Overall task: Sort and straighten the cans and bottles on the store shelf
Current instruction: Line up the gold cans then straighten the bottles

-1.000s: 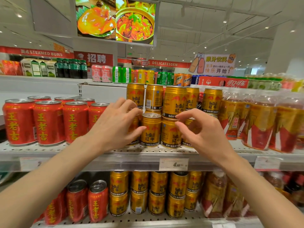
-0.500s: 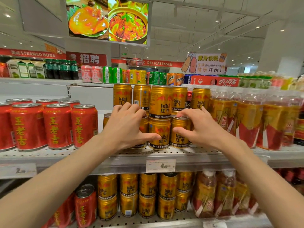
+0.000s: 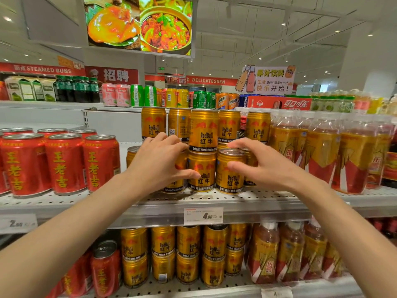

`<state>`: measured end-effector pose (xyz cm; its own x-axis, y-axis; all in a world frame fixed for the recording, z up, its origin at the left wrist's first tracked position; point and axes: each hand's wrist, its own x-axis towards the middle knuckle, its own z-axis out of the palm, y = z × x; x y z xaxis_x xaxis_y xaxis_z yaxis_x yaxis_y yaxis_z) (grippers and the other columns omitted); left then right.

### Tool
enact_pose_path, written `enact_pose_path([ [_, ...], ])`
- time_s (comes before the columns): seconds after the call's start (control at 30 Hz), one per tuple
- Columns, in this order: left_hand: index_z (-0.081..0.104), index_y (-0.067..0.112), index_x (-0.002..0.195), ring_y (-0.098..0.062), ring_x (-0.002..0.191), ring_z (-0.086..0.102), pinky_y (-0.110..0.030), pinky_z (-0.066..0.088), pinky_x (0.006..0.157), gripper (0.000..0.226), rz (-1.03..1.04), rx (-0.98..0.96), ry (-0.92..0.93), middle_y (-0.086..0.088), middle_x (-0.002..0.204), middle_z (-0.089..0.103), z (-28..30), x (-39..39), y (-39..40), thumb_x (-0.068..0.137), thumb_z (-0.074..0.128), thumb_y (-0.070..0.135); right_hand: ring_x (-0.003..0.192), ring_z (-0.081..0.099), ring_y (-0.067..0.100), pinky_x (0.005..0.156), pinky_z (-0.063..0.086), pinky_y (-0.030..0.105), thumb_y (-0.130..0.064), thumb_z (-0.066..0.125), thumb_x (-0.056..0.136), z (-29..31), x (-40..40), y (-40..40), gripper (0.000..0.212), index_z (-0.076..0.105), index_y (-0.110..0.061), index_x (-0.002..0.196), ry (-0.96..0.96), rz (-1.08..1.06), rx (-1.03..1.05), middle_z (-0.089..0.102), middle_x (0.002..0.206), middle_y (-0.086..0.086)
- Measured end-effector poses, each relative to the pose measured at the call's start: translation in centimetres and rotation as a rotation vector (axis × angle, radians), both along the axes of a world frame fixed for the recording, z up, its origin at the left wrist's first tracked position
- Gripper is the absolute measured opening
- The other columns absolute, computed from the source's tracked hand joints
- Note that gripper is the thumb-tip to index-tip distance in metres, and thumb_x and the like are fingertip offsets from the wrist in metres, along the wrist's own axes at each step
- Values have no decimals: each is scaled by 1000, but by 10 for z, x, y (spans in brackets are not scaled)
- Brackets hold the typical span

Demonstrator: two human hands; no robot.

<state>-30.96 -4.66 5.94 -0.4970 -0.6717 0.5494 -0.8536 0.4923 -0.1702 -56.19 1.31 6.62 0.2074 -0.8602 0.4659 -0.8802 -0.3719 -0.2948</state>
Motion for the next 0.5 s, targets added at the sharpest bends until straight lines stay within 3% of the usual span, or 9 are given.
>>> enact_pose_path([
  [0.07,51,25,144,-18,122,51,-39,47,101,103,7,-4,-11,5,136,60,-1,1,1,66,35,91,90,63,-3,73,44,12,-35,52,101,5,-11,4,42,47,-34,143,-74,-26,21,58,126,-15],
  [0.13,47,25,146,-18,125,51,-39,46,104,104,14,-8,-19,4,140,57,-2,0,2,67,33,92,65,58,-3,62,43,14,-25,46,103,7,-24,4,39,48,-32,142,-102,-87,8,59,110,-16],
  [0.17,46,25,147,-18,126,51,-39,45,105,105,17,-9,-27,4,141,57,-2,-1,2,68,32,92,68,59,-2,64,46,16,-23,47,103,6,-28,3,41,48,-30,143,-76,-124,15,58,115,-14],
  [0.23,44,24,148,-19,127,51,-39,45,106,106,23,-9,-34,3,142,57,-2,-3,3,68,30,91,92,60,3,77,48,19,-24,54,101,0,-32,0,44,47,-27,144,-14,-176,45,57,132,-9],
  [0.3,46,23,147,-20,126,53,-40,46,105,106,21,-10,-32,2,141,58,-1,-3,3,68,31,91,105,58,9,87,50,25,-31,60,99,-7,-32,-4,42,49,-26,139,-23,-188,37,58,131,-7],
  [0.4,48,22,146,-20,124,54,-40,47,103,106,17,-12,-31,1,140,59,0,-4,2,68,33,91,99,64,16,89,56,36,-37,65,95,-12,-32,-9,33,51,-26,122,-96,-177,-2,62,119,-5],
  [0.5,48,22,146,-20,122,55,-39,46,101,106,22,-21,-38,1,138,60,0,-5,3,68,33,91,94,64,18,84,56,37,-40,68,92,-14,-36,-11,28,51,-25,109,-142,-182,-64,63,110,-4],
])
